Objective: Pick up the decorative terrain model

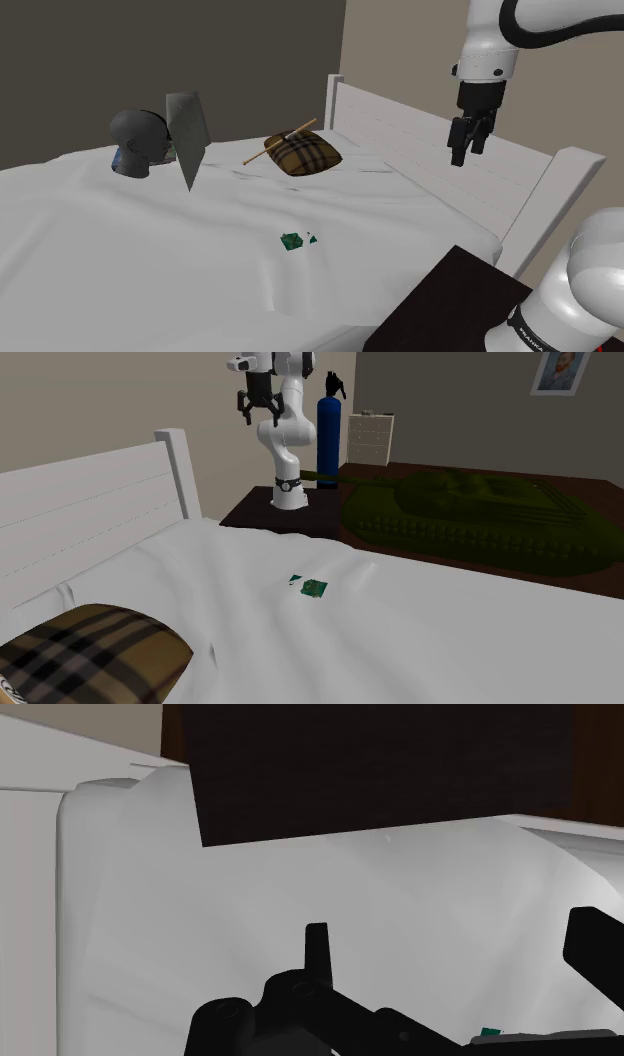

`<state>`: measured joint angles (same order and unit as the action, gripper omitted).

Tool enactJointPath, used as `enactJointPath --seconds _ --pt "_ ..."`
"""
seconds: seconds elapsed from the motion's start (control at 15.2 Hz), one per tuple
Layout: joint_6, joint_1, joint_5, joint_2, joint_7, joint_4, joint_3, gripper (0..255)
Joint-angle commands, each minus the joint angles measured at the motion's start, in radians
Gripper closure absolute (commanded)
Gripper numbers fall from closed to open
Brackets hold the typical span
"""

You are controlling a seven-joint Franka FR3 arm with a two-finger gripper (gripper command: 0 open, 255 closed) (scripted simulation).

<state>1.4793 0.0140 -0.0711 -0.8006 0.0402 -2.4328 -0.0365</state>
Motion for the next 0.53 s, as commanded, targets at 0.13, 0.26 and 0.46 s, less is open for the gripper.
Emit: enactJointPath --seconds 0.13,0.26,0.46 --pt "0.051 0.004 0.031 0.041 0.057 -0.018 0.029 0" --pt "0.104 0.007 0.06 0.088 0.113 -0.03 0.058 0" --pt "0.185 0.013 0.099 0.169 0.193 -0.037 0.1 0"
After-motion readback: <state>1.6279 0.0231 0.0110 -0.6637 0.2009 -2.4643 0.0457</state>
